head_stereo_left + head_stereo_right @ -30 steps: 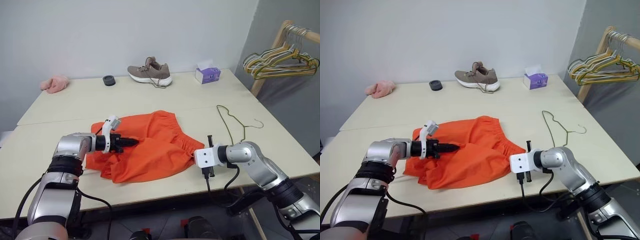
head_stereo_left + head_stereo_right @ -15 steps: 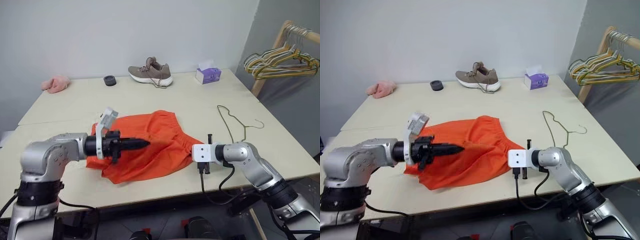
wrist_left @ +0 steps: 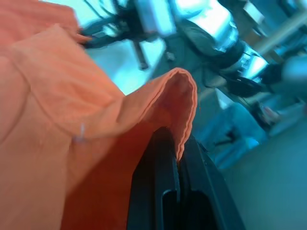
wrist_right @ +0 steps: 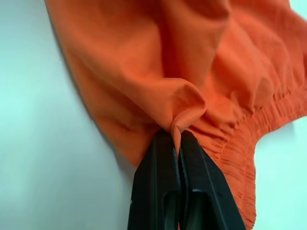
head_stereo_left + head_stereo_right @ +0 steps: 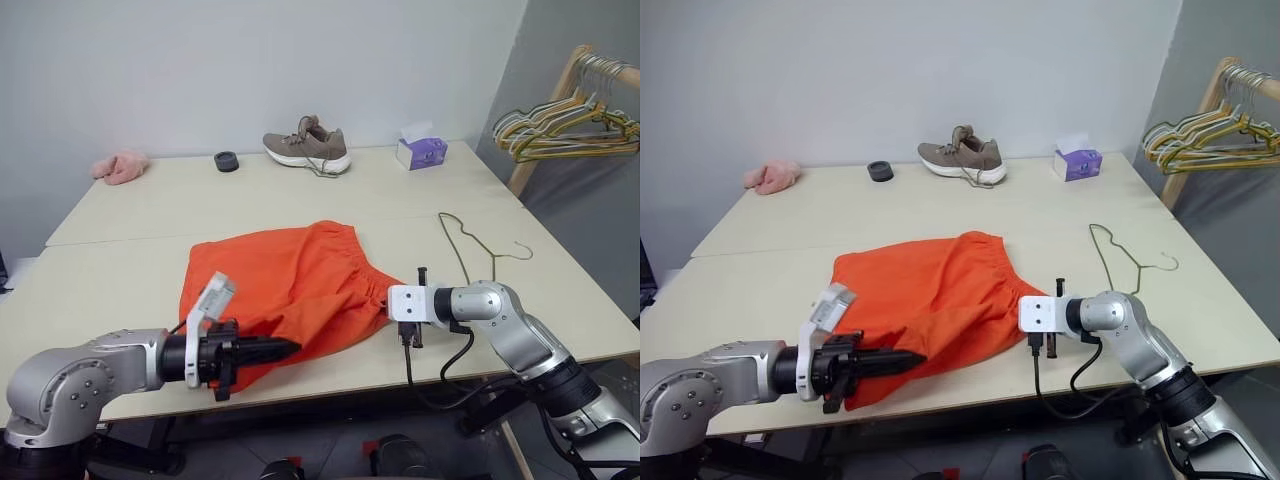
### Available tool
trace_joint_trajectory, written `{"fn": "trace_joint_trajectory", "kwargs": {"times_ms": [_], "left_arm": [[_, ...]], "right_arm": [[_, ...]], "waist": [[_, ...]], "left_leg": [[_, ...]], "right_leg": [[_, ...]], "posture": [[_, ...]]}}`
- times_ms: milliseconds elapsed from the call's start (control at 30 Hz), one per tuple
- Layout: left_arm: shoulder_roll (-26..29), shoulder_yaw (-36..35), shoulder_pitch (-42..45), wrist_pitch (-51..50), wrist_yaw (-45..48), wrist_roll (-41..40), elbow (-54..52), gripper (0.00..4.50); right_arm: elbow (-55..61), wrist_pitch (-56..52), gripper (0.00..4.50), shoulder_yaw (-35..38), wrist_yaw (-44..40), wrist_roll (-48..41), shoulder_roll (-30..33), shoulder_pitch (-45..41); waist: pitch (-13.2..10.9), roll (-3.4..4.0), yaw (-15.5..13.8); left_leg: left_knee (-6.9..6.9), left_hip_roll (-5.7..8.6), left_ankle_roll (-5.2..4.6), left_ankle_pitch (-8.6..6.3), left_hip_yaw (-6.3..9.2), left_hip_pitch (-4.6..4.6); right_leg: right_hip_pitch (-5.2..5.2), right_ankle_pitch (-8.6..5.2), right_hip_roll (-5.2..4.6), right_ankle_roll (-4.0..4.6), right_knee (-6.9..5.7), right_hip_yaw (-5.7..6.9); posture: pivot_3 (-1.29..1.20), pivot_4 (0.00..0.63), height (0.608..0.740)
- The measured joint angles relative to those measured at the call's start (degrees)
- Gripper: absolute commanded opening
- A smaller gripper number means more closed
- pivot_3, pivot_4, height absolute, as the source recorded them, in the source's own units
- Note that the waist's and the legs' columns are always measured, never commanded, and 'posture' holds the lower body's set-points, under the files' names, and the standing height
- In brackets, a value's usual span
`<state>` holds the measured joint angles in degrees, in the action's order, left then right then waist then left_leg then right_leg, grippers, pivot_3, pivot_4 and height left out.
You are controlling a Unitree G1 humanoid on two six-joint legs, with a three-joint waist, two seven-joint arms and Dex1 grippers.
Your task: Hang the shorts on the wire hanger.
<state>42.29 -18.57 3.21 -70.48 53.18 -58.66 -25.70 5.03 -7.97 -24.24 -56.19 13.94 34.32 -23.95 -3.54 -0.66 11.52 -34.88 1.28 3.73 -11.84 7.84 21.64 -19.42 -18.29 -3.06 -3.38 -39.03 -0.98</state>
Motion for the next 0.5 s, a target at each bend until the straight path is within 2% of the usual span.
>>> {"fn": "trace_joint_trajectory", "kwargs": {"times_ms": [133, 300, 433, 500], "left_arm": [[0.5, -5.4, 1.7, 2.7, -3.0, 0.1, 4.7, 0.01], [4.6, -7.1, 4.5, 6.8, -3.4, 2.3, 11.1, 0.01], [7.1, -4.8, 14.7, 12.9, -1.1, 7.4, 21.5, 0.01], [6.2, -0.8, 23.2, 17.6, -0.3, 11.7, 29.7, 0.01]], "right_arm": [[2.9, -3.2, 0.0, 0.6, -2.9, -3.0, 1.0, 0.4], [9.4, -13.7, 0.0, 1.8, -6.3, -10.1, 0.4, 0.3], [9.7, -20.4, 0.0, 2.9, -5.6, -13.0, -2.4, -3.4], [6.2, -21.8, 0.0, 3.2, -4.4, -13.6, -4.6, -7.2]], "waist": [[0.0, 0.0, -0.3], [0.0, 0.0, -0.3], [0.0, 0.0, -0.4], [0.0, -0.05, -0.5]], "left_leg": [[0.01, 0.01, 0.01, -0.01, -0.02, 0.03], [0.04, 0.0, 0.01, -0.01, 0.0, 0.14], [0.02, 0.04, 0.01, 0.0, 0.01, 0.08], [-0.01, 0.07, -0.01, 0.01, 0.06, 0.0]], "right_leg": [[-0.17, -0.01, -0.01, 0.01, 0.04, -0.01], [-0.23, -0.02, 0.0, 0.03, 0.04, 0.02], [-0.36, 0.02, 0.01, -0.03, 0.02, 0.07], [-0.25, 0.07, 0.01, -0.08, 0.03, 0.12]], "posture": [[-0.22, 0.0, 0.74], [-0.21, 0.0, 0.74], [-0.21, 0.0, 0.74], [-0.21, 0.0, 0.74]]}}
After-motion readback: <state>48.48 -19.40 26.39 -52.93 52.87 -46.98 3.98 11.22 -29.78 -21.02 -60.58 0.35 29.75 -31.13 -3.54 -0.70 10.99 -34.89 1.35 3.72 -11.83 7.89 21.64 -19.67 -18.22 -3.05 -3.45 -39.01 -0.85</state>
